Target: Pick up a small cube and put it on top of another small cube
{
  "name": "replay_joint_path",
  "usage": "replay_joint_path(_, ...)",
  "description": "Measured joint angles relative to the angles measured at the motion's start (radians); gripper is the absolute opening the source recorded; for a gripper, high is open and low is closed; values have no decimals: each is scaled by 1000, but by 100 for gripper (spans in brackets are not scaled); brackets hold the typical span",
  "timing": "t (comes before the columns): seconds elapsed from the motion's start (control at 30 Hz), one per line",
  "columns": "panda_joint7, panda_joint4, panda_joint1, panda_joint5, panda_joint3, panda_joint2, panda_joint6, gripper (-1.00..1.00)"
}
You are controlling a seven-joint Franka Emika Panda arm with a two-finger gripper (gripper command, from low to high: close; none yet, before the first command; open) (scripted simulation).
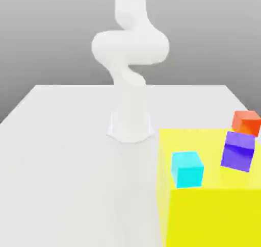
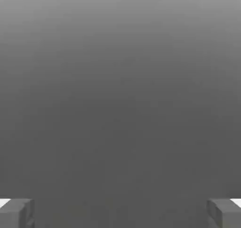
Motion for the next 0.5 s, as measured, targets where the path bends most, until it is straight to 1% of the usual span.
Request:
replay_joint_path(0.1, 43, -25, 54, 33, 75, 100, 31, 0)
replay_joint_path(0.27, 153, -72, 142, 70, 234, 271, 80, 0)
replay_joint_path(0.4, 262, -110, 212, 72, 370, 408, 121, 0)
replay_joint_path(0.5, 360, -139, 264, 51, 473, 516, 153, 0)
